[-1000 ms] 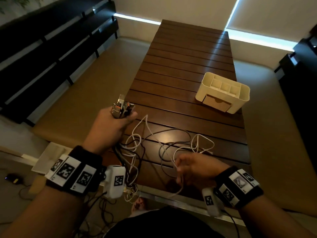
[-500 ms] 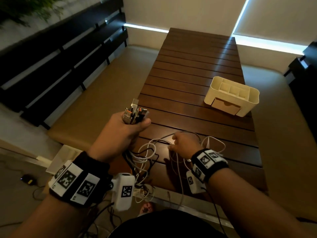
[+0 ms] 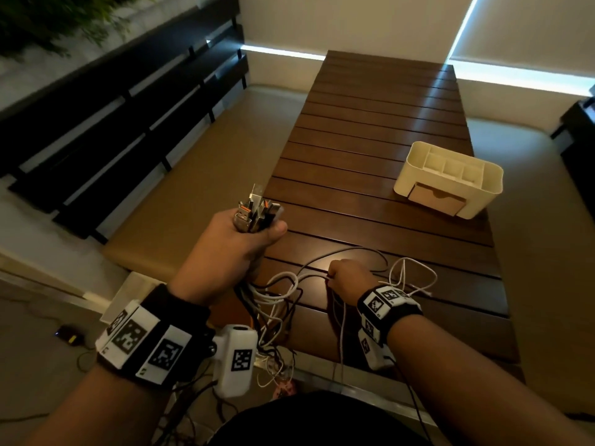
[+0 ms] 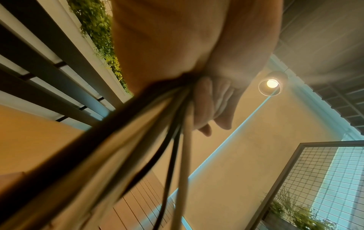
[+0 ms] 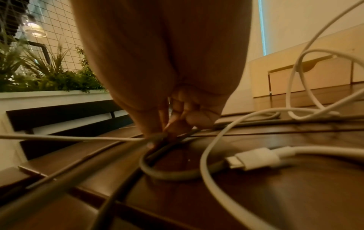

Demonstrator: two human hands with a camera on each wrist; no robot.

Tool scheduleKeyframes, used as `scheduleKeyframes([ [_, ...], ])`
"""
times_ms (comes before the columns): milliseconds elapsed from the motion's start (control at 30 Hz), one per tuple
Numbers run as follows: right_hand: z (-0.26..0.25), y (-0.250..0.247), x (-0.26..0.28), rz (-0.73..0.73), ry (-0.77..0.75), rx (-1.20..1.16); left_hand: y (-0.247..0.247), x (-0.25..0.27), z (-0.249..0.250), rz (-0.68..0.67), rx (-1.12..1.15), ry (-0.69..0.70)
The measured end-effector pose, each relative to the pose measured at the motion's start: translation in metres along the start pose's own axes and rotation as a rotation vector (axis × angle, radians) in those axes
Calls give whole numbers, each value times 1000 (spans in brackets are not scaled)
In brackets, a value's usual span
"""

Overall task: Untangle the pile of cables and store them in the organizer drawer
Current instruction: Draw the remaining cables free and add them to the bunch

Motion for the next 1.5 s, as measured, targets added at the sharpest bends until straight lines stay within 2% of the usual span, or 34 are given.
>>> scheduleKeyframes([
  [67, 2, -4, 4, 25, -1, -7, 0, -4, -1, 12, 10, -8],
  [167, 1, -19, 18, 89, 16, -182, -3, -8, 0, 14, 26, -7],
  [233, -4, -25, 33, 38, -3, -331, -6, -11, -2, 21, 23, -11],
  [267, -10, -25, 43, -69, -42, -371, -9, -12, -2, 32, 31, -13],
  [367, -20, -14, 78, -553, -154, -301, -16, -17, -5, 73, 61, -9],
  [400, -19, -12, 84, -626, -152, -287, -18, -18, -7, 84, 69, -4],
  [433, -16, -13, 85, -611, -132, -298, -19, -19, -8, 92, 76, -3],
  [567, 2, -29, 57, -250, -13, -456, -17, -18, -16, 85, 67, -24],
  [733, 24, -38, 43, -18, 67, -431, -17, -15, -23, 92, 35, -37],
  [800, 43, -37, 43, -13, 143, -309, -19, -14, -26, 103, 27, -56],
  [867, 58, -29, 44, -98, 216, -81, -16, -16, -29, 99, 22, -70],
  [933, 65, -18, 46, -146, 247, 29, -10, -18, -31, 89, 29, -86],
  [1033, 61, -15, 49, -115, 210, -132, 2, -24, -33, 67, 46, -102],
  [1100, 61, -20, 53, -66, 167, -363, 10, -28, -34, 52, 52, -106],
  [1167, 68, -27, 57, 44, 146, -611, 16, -31, -35, 38, 56, -109],
  [1200, 77, -33, 60, 126, 162, -660, 18, -33, -36, 33, 56, -110],
  [1267, 94, -44, 68, 273, 206, -654, 22, -35, -38, 23, 57, -117],
  [1367, 111, -59, 84, 393, 228, -758, 28, -39, -39, 9, 45, -132],
  [1433, 120, -61, 92, 398, 243, -782, 33, -41, -41, -2, 44, -138],
  [1500, 123, -54, 95, 329, 245, -748, 37, -44, -42, -15, 50, -138],
])
Point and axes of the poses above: each hand's wrist, its own x-axis away from the middle knuckle, its own y-axis out of the palm, z = x × y, the point moved 6 cm from there along -x, towards the middle knuckle, and after that the axes turned 1 degree about x, right-handed, at the moved point
